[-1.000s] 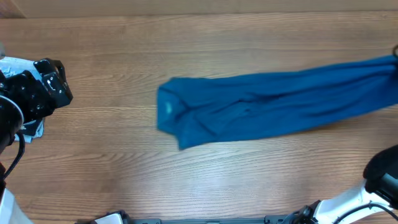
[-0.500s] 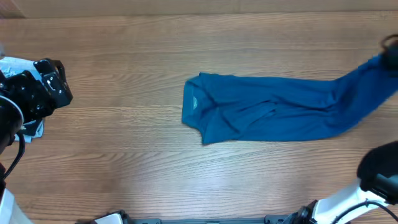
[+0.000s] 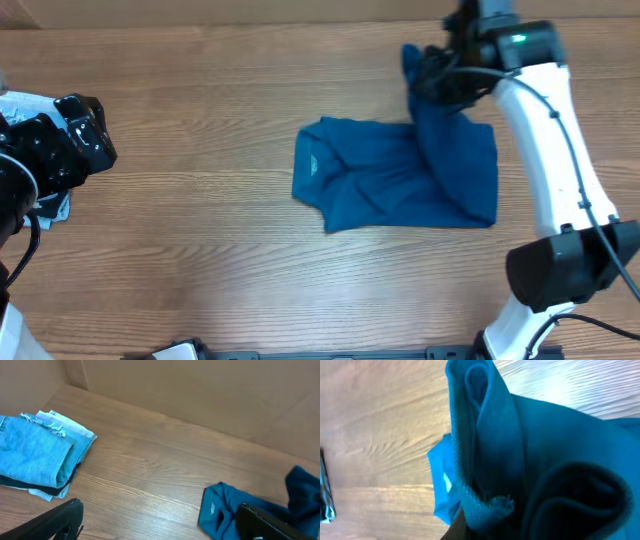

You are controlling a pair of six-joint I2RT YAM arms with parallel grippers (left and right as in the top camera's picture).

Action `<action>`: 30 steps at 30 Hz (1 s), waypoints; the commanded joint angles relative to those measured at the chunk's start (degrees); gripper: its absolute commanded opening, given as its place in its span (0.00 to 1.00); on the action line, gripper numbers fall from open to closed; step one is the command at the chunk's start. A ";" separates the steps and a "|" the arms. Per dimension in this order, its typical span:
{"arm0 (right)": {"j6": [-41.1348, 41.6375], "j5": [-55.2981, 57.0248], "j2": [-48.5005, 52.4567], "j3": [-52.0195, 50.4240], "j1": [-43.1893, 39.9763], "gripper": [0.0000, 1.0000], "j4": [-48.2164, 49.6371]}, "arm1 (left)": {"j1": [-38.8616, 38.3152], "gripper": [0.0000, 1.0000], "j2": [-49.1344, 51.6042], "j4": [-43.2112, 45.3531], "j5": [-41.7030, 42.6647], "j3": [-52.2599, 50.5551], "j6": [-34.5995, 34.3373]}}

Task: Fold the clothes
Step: 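Fold the lifted right end leftward over the strip with the right gripper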

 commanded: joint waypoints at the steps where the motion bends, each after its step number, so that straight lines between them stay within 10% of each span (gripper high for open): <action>1: 3.72 2.84 -0.68 -1.40 4.50 0.04 0.46 | -0.52 1.00 -0.02 0.09 -0.55 0.11 -0.37; 18: 6.43 -0.20 1.79 -12.37 18.29 0.04 6.29 | -0.52 1.00 -0.02 0.09 -0.55 0.11 -0.37; 21: 6.43 -0.17 1.79 -12.37 19.80 0.58 7.04 | -0.52 1.00 -0.02 0.09 -0.55 0.11 -0.37; 30: 1.88 0.04 1.46 -12.11 19.98 0.59 9.57 | -0.52 1.00 -0.02 0.09 -0.55 0.11 -0.37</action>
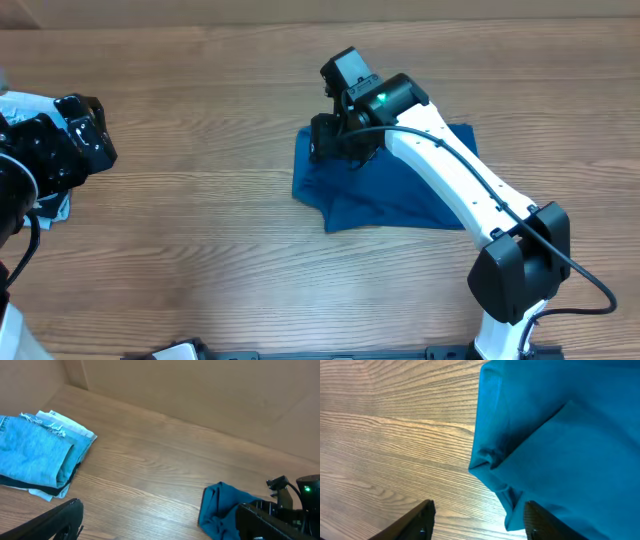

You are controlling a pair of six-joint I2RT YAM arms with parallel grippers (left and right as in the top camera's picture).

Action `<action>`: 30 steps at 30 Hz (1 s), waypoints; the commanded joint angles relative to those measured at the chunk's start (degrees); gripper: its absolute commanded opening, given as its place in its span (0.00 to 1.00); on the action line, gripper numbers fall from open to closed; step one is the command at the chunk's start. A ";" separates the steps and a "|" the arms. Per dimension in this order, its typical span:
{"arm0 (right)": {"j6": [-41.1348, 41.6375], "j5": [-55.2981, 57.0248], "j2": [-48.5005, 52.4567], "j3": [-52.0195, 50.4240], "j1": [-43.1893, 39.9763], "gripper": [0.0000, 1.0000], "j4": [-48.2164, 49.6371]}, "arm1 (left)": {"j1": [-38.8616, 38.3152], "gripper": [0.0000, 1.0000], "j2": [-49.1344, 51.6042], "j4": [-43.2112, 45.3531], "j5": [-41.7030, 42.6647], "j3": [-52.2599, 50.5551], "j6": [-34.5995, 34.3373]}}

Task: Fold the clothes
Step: 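Fold the lifted right end leftward over the strip with the right gripper, then press and smooth the folded stack with the right gripper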

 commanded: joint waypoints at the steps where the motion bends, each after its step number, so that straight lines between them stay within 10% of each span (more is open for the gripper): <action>1: -3.54 1.49 -1.11 0.26 -0.35 0.58 0.33 | -0.52 1.00 -0.02 0.09 -0.55 0.11 -0.37; 7: -8.17 -3.69 -0.39 0.20 -10.27 0.78 -2.12 | -0.52 1.00 -0.02 0.09 -0.55 0.11 -0.37; 14: -12.83 -7.54 8.04 0.13 -18.47 0.04 -4.44 | -0.52 1.00 -0.02 0.09 -0.55 0.11 -0.37; 30: -18.16 -10.86 12.39 -3.04 -15.13 0.04 -8.28 | -0.52 1.00 -0.02 0.09 -0.55 0.11 -0.37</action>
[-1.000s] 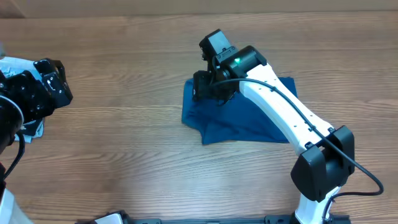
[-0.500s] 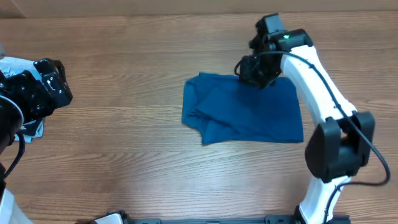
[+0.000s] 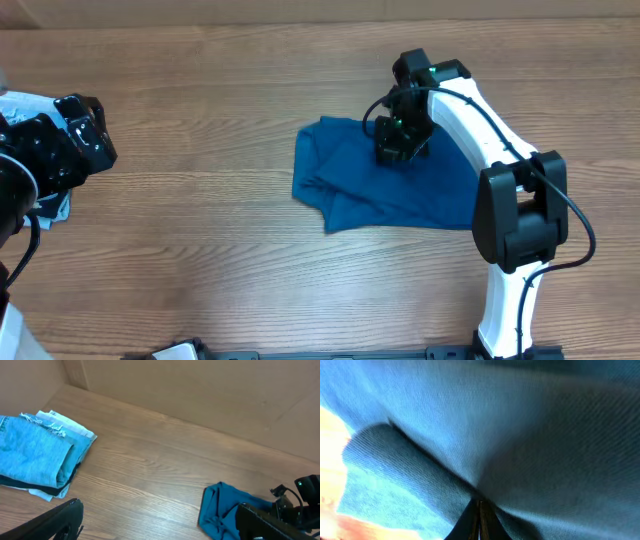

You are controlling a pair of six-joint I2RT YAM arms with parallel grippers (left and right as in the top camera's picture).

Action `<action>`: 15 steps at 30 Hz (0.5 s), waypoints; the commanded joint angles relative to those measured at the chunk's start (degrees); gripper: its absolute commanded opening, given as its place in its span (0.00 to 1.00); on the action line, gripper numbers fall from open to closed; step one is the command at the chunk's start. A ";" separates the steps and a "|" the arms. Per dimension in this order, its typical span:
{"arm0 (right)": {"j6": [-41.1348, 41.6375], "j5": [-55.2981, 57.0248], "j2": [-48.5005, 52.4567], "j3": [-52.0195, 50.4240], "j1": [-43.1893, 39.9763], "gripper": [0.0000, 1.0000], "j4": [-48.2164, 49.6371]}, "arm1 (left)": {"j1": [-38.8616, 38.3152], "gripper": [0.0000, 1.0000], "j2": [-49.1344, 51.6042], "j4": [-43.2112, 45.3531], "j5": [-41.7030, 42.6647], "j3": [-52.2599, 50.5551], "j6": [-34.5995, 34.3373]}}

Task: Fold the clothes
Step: 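Press and smooth the folded stack with the right gripper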

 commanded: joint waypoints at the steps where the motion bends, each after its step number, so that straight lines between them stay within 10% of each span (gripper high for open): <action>1: -4.70 -5.35 0.39 -1.29 3.08 0.04 -3.06 | -0.52 1.00 -0.02 0.09 -0.57 0.11 -0.37; 15: -0.87 4.63 -9.05 -1.64 17.70 0.04 -4.81 | -0.52 1.00 0.17 0.09 -0.57 0.11 -0.37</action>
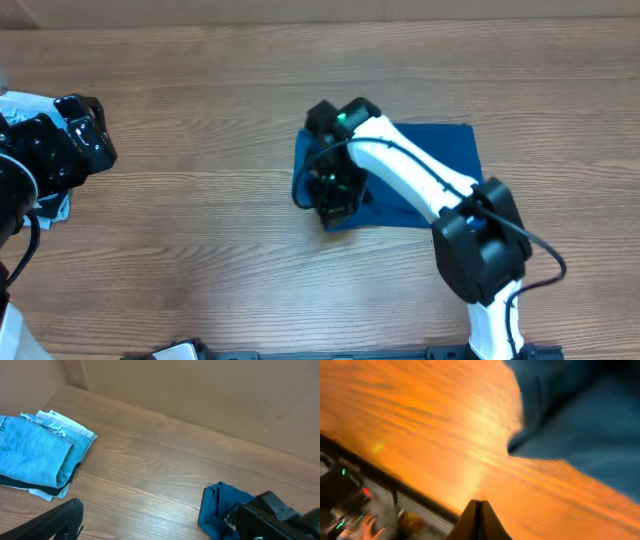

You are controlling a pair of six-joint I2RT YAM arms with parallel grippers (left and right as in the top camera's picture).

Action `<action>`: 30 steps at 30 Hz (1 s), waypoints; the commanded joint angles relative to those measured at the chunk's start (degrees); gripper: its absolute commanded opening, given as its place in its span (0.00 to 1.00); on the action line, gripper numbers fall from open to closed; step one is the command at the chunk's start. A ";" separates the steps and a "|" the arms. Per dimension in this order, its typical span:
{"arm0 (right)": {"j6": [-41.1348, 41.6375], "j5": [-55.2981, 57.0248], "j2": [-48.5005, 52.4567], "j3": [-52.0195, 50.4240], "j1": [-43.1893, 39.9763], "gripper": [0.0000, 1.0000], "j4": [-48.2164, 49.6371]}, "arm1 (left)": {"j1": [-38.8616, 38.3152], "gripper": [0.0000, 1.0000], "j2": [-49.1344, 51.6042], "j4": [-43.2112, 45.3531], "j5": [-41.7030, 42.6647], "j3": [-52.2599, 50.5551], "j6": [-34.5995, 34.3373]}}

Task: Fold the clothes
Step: 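Press and smooth the folded stack with the right gripper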

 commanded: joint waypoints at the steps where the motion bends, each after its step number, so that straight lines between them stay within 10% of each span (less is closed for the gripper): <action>1: 5.38 8.48 -5.18 0.13 -5.42 0.04 5.95 | -0.52 1.00 0.17 0.11 -0.57 0.11 -0.37; 12: 5.14 6.62 -2.16 -1.31 -25.99 0.04 16.37 | -0.52 1.00 0.17 0.11 -0.57 0.11 -0.37; 30: 1.09 -0.70 -12.92 -13.09 -12.22 0.04 19.37 | -0.52 1.00 0.20 0.11 -0.57 0.11 -0.37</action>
